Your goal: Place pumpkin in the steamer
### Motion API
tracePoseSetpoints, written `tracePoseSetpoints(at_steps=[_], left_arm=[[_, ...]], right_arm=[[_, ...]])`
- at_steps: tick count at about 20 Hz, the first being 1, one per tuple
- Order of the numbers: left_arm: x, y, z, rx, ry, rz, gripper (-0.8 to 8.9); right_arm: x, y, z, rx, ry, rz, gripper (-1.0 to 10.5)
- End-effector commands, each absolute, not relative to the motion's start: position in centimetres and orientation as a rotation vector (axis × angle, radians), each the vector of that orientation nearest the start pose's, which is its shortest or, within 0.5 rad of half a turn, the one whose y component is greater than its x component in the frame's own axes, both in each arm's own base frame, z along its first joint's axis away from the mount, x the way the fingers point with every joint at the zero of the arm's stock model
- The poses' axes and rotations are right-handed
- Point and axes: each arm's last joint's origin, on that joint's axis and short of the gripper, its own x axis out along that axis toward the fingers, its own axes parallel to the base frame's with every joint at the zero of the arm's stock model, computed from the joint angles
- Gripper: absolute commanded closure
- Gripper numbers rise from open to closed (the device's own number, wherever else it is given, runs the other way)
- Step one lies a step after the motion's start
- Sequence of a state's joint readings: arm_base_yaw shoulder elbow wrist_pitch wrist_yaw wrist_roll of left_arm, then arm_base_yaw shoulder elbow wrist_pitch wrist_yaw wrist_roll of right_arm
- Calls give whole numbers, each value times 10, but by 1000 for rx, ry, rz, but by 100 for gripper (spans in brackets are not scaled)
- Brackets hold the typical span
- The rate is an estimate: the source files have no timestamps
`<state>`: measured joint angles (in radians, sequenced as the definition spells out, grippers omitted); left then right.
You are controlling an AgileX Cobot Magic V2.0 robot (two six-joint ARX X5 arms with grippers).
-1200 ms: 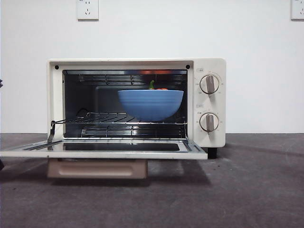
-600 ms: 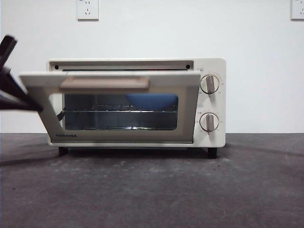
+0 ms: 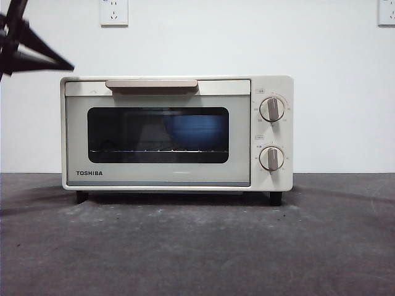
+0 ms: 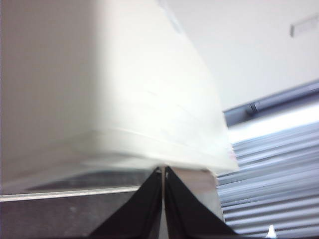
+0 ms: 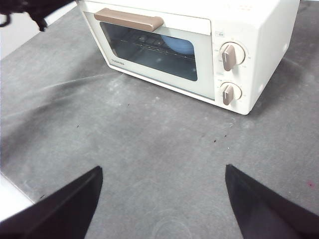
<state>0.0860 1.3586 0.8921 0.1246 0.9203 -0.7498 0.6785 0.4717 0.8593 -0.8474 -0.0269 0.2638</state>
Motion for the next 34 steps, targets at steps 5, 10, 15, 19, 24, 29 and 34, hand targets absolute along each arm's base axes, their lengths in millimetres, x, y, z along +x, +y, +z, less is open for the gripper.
tracePoseSetpoints(at_steps=[5,10,15,19,24,29,34], left_arm=[[219,-31,331,-482,482,-862,799],[137,-37,355,-256,388,-757,799],[93,-29,364,-116,259,-657,799],[74,-26,367,-19,171,-645,799],[70,-25,363,-22,212,-644,799],[71,-25,360,-36,252,-643,797],[71,-25,360,-34,244,-643,795]], right_arm=[[61,49,335,118,468,587,555],[63,50,339,135,424,597,555],[63,50,339,136,423,598,555],[63,50,339,136,424,603,555],[62,50,339,137,425,609,556],[62,50,339,137,425,609,612],[62,50,339,136,424,608,931]])
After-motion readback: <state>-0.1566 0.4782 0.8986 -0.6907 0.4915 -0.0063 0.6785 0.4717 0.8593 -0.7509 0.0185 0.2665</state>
